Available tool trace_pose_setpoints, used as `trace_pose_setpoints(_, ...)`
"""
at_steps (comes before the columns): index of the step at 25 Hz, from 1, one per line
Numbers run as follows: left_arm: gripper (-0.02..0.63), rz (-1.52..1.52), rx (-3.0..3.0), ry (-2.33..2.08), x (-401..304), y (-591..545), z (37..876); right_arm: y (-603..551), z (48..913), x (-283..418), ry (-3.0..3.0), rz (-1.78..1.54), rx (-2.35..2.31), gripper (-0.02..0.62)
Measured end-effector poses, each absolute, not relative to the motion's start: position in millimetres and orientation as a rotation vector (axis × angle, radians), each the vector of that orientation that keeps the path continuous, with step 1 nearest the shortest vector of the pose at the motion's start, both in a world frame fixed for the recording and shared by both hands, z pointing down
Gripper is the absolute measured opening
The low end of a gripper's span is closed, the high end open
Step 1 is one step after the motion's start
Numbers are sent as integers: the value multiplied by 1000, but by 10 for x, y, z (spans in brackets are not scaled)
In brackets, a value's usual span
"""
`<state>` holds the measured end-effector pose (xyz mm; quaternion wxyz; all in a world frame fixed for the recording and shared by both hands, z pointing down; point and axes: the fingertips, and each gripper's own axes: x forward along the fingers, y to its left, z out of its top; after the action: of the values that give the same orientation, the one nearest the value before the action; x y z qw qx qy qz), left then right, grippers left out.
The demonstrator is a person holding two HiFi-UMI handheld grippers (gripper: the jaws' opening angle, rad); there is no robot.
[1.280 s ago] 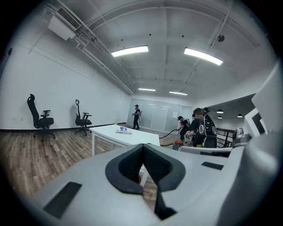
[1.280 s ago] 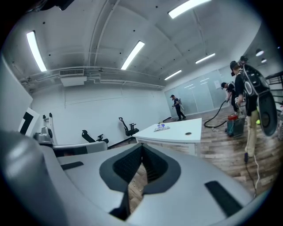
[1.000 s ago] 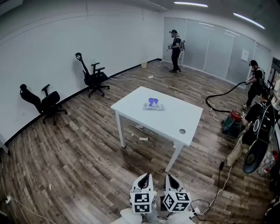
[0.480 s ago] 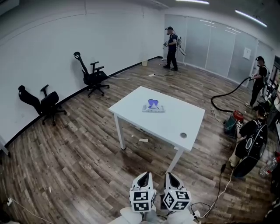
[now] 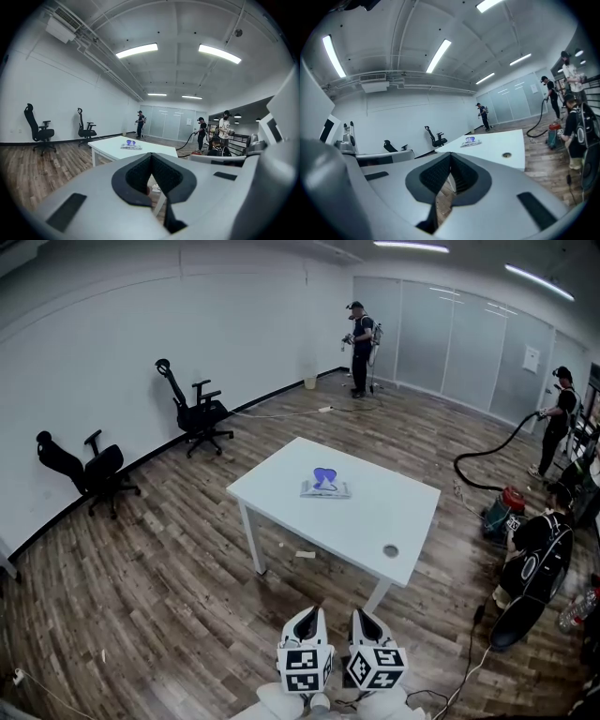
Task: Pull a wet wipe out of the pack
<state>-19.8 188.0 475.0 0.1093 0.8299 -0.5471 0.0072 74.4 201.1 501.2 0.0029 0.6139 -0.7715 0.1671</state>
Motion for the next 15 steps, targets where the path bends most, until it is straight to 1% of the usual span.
trace_pose_setpoints(15, -4, 21, 2443, -1650, 96, 1004, 4726, 1137, 5000, 1003, -2460, 511, 1889, 9)
